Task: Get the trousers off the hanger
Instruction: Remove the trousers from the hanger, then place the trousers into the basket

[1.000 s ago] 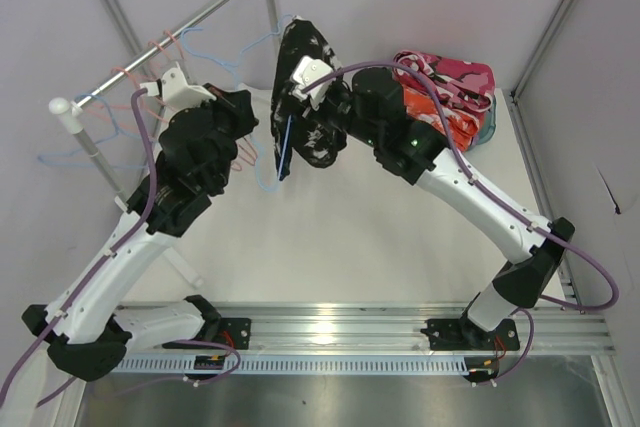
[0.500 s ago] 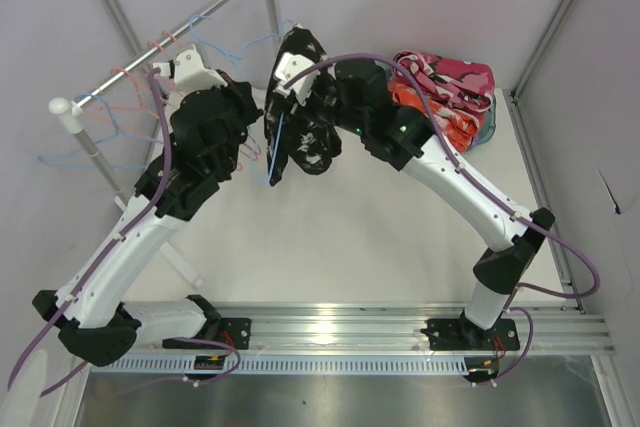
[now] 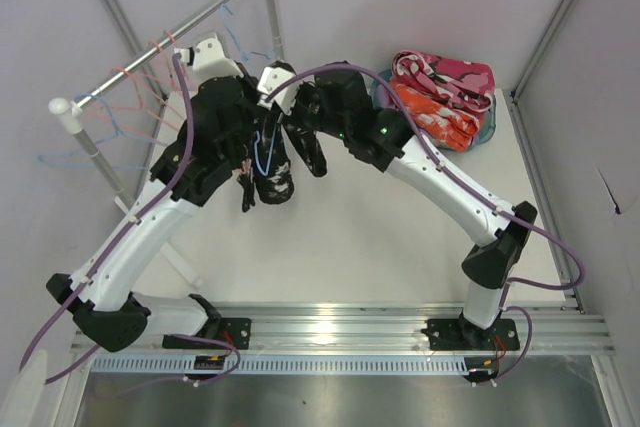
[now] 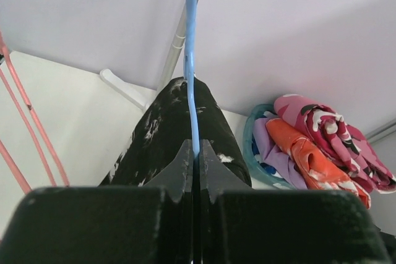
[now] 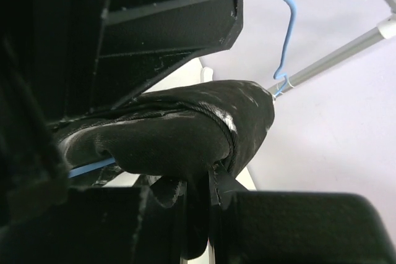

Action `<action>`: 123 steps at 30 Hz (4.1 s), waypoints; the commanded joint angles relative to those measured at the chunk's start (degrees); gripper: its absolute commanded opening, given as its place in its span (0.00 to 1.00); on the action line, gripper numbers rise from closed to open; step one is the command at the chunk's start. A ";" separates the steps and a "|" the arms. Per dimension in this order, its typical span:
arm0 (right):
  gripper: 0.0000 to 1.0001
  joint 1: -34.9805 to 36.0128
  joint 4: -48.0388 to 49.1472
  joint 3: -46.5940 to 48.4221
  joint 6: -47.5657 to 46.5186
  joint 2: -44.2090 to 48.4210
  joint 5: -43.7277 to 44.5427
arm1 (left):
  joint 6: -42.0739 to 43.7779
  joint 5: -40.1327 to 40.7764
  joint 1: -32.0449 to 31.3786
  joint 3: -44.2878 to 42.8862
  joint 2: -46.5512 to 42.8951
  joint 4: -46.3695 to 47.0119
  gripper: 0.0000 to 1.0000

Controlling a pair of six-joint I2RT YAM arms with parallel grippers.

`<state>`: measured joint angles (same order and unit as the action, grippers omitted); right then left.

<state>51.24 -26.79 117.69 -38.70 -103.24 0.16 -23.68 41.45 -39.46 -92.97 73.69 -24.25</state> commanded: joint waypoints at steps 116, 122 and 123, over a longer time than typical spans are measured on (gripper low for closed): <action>0.00 -48.17 27.51 -13.36 3.74 -3.11 -32.45 | -10.69 -9.81 6.41 33.55 -14.71 6.85 0.00; 0.00 -47.73 14.05 -11.69 -6.04 -1.53 -23.81 | -9.28 -12.80 6.42 33.82 -15.07 7.02 0.00; 0.00 -47.73 13.08 -11.61 -7.87 -1.18 -21.98 | -9.36 -13.23 6.42 33.64 -14.98 7.20 0.00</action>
<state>4.45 -3.18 103.94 -40.07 -107.87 -28.73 -34.41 30.57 -33.54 -59.05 59.57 -19.75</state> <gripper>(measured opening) 0.143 0.036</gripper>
